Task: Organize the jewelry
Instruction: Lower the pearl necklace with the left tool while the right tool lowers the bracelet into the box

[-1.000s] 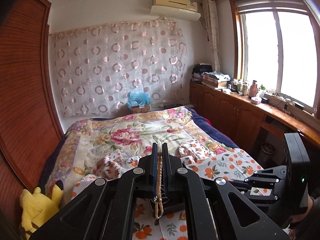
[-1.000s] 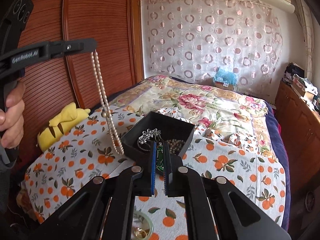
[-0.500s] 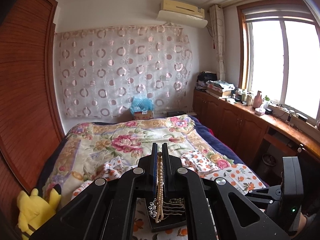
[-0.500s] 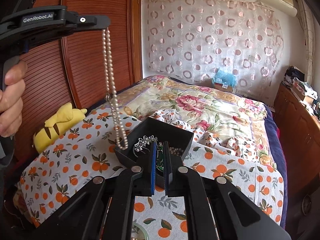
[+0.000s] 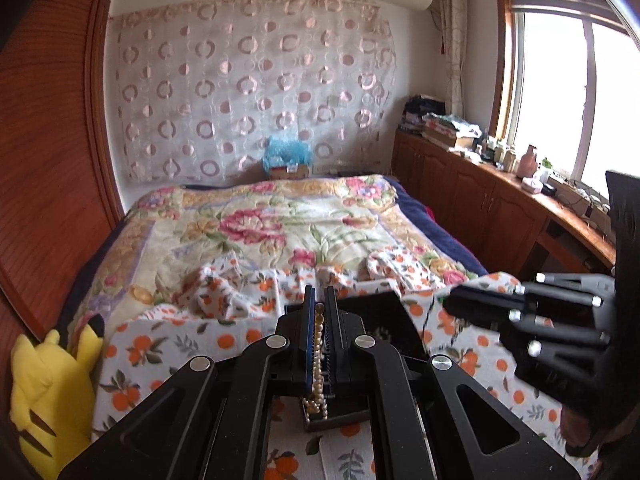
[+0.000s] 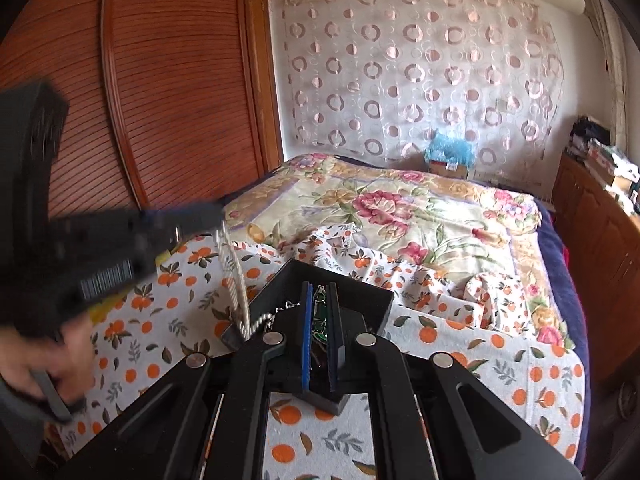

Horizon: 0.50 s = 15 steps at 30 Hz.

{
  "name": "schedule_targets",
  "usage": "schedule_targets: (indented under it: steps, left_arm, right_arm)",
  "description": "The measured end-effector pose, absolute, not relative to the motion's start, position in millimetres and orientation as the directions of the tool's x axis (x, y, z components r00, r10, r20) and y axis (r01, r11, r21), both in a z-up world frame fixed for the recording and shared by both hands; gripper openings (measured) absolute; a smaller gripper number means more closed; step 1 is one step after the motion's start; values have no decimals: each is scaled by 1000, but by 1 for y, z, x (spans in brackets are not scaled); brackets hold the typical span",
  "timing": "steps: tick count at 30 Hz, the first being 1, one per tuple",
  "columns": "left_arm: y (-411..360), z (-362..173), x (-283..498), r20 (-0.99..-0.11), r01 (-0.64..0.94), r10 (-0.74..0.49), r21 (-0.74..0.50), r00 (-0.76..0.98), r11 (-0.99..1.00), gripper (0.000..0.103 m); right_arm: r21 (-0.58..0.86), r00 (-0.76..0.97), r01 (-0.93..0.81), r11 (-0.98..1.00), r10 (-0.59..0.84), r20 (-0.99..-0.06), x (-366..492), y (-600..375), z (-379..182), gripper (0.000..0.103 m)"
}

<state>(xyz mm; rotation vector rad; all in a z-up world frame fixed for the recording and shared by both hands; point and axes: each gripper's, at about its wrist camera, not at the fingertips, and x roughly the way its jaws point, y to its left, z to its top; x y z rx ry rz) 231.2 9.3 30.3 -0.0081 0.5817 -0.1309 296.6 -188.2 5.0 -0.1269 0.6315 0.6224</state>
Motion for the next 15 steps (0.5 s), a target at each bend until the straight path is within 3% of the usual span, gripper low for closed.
schedule_targets:
  steps: [15]
  left_arm:
    - [9,-13,225,-588,136,-147,-63,795,989,4]
  right_arm:
    - [91,602,-555,827,475,-641,318,-175,-25,7]
